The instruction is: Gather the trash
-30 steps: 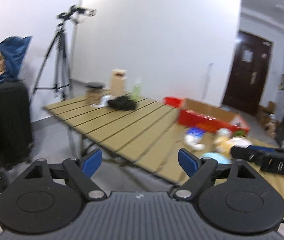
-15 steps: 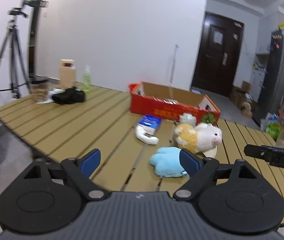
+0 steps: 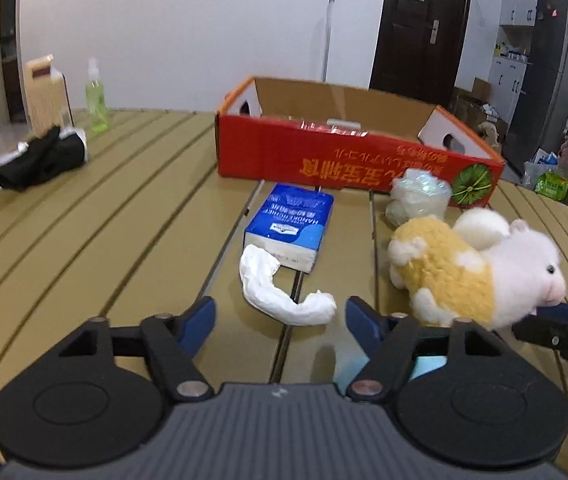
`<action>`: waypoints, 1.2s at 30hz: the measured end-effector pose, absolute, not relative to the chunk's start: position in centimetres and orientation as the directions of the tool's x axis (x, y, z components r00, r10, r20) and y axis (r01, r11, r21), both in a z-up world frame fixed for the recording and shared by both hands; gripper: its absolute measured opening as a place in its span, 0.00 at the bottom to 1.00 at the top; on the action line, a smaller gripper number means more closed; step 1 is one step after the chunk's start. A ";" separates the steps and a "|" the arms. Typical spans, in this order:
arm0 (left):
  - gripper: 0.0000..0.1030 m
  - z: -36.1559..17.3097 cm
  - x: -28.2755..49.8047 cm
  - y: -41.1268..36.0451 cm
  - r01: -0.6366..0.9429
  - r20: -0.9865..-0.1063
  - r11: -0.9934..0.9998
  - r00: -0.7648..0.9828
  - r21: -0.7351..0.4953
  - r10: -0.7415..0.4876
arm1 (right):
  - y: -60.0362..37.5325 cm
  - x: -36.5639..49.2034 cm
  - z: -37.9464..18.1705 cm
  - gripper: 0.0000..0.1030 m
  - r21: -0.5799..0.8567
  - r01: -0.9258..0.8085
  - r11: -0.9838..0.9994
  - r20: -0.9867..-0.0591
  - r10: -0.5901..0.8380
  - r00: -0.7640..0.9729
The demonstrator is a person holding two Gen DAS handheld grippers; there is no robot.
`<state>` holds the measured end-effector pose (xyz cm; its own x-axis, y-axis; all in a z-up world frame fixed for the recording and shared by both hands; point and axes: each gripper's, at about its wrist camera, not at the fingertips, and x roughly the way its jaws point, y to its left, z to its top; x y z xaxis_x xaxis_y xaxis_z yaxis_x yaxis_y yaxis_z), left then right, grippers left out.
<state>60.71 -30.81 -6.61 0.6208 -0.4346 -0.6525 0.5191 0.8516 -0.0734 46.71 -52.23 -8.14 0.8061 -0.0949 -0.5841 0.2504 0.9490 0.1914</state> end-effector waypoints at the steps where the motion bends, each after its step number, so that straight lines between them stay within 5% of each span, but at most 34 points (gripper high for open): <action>1: 0.58 -6.8 61.0 -30.9 0.518 -0.658 0.852 0.617 -0.072 -0.431 | -52.2 47.0 -8.4 0.36 0.204 0.247 0.947 -0.585 -0.084 0.807; 3: 0.44 -7.1 61.5 -31.3 0.540 -0.660 0.838 0.600 -0.083 -0.452 | -52.1 47.4 -8.9 0.24 0.217 0.242 0.946 -0.588 -0.071 0.806; 7: 0.17 -7.1 61.4 -31.8 0.559 -0.658 0.824 0.589 -0.088 -0.470 | -51.9 47.4 -9.3 0.19 0.229 0.240 0.943 -0.584 -0.065 0.809; 16: 0.14 -4.6 58.7 -30.1 0.554 -0.639 0.828 0.606 -0.086 -0.473 | -51.9 44.6 -8.1 0.16 0.239 0.259 0.936 -0.572 -0.080 0.816; 22: 0.14 0.3 52.5 -23.6 0.545 -0.545 0.829 0.661 -0.125 -0.517 | -50.5 39.1 -4.3 0.16 0.235 0.248 0.940 -0.521 -0.094 0.849; 28: 0.14 2.1 45.0 -12.7 0.491 -0.497 0.864 0.726 -0.110 -0.476 | -42.8 35.8 0.4 0.16 0.239 0.038 0.970 -0.443 0.074 0.894; 36: 0.14 -5.7 42.9 -1.5 0.260 -0.728 0.955 0.626 -0.145 -0.281 | -27.4 40.0 -4.2 0.17 0.275 -0.290 0.917 -0.582 0.399 0.709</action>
